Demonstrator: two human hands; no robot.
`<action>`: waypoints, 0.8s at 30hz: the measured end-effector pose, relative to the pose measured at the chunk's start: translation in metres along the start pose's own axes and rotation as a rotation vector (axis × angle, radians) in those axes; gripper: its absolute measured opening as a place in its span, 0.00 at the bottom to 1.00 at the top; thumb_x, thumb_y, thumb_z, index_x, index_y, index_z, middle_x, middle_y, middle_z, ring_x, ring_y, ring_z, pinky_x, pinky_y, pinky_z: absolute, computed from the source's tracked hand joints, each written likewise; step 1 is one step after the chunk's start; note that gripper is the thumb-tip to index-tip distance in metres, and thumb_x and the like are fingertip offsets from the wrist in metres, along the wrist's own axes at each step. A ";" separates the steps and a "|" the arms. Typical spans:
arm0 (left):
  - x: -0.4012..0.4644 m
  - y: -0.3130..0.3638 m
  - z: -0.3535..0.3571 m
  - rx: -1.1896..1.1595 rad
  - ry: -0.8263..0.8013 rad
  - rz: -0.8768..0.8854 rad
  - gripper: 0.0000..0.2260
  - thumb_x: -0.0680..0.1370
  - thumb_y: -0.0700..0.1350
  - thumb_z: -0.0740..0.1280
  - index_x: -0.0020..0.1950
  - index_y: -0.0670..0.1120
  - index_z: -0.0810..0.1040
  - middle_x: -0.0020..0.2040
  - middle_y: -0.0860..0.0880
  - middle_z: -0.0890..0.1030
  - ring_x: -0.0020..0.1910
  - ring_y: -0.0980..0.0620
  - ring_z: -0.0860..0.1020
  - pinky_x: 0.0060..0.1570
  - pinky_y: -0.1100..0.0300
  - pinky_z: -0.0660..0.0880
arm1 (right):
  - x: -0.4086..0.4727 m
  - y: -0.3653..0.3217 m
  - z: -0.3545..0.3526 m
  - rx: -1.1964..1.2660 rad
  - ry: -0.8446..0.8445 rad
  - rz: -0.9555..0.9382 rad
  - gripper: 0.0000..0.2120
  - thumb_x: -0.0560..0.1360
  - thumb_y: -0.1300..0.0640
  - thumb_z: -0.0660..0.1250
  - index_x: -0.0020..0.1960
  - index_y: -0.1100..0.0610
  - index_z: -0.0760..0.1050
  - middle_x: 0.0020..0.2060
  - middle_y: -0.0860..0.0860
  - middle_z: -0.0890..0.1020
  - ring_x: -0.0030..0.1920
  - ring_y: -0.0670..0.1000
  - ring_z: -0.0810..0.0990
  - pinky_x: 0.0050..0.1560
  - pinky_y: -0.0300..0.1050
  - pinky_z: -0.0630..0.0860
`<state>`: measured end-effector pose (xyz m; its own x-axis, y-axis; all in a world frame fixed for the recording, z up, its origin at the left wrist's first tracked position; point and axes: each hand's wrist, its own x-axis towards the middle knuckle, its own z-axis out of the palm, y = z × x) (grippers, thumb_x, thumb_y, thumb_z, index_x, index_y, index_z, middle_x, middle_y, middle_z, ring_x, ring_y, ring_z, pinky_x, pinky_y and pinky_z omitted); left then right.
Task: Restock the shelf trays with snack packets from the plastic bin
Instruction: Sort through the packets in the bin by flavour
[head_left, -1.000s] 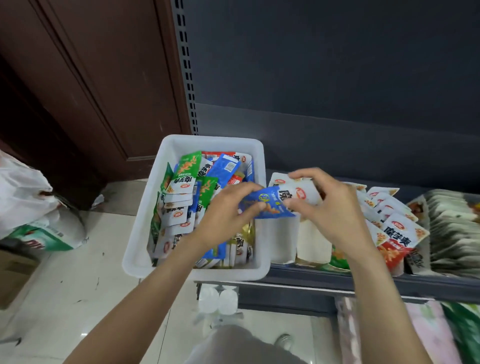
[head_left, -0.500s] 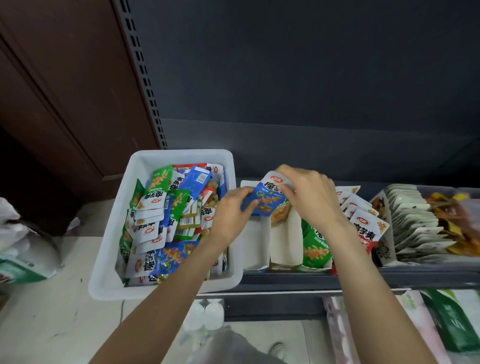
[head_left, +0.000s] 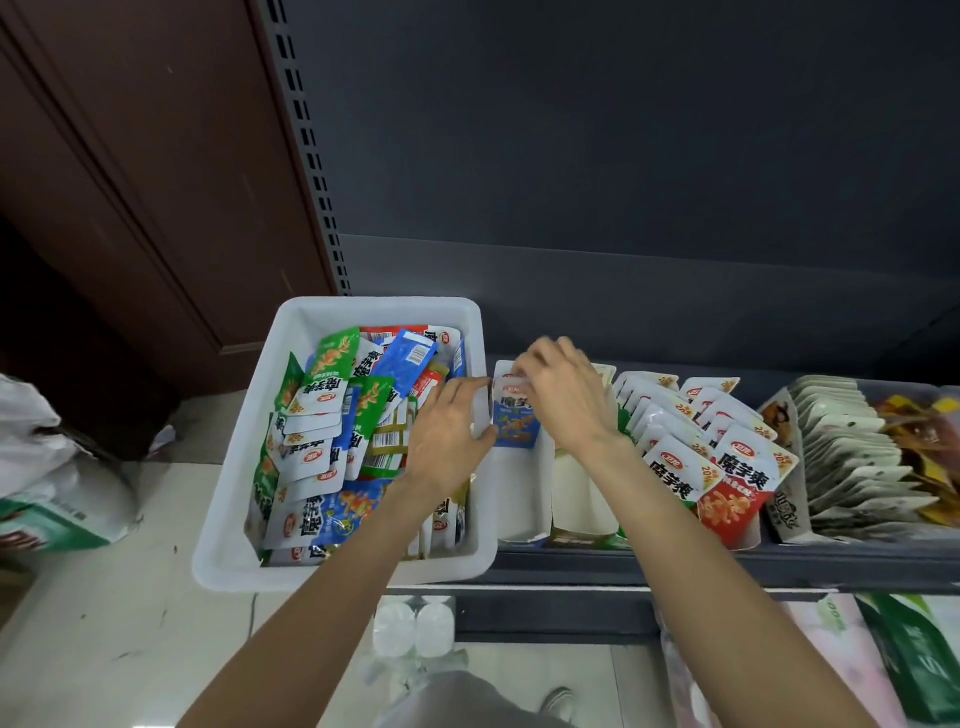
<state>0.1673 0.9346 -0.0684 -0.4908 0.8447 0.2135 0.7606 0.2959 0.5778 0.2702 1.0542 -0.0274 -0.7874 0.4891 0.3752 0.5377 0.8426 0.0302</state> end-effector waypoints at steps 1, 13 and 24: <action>0.000 0.001 -0.001 -0.006 -0.007 -0.013 0.24 0.75 0.48 0.69 0.69 0.48 0.67 0.66 0.49 0.72 0.66 0.52 0.68 0.63 0.59 0.66 | -0.001 0.002 0.001 0.080 0.088 0.023 0.15 0.63 0.67 0.75 0.48 0.59 0.80 0.43 0.54 0.79 0.43 0.56 0.77 0.40 0.47 0.76; -0.061 -0.058 -0.065 -0.021 0.384 -0.082 0.11 0.76 0.51 0.61 0.51 0.46 0.77 0.38 0.55 0.79 0.38 0.55 0.75 0.36 0.60 0.70 | -0.034 -0.085 -0.029 0.613 -0.085 -0.048 0.07 0.77 0.60 0.64 0.53 0.54 0.78 0.46 0.48 0.83 0.39 0.44 0.79 0.37 0.43 0.77; -0.070 -0.095 -0.077 0.288 -0.047 -0.228 0.20 0.66 0.40 0.76 0.56 0.42 0.79 0.58 0.44 0.76 0.58 0.43 0.73 0.51 0.52 0.75 | -0.002 -0.144 0.053 0.280 -0.622 -0.186 0.34 0.76 0.60 0.65 0.77 0.55 0.52 0.77 0.52 0.53 0.76 0.52 0.49 0.75 0.53 0.51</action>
<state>0.0964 0.8132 -0.0779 -0.6465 0.7602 0.0646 0.7258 0.5867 0.3591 0.1784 0.9442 -0.0816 -0.9299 0.2989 -0.2142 0.3452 0.9102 -0.2287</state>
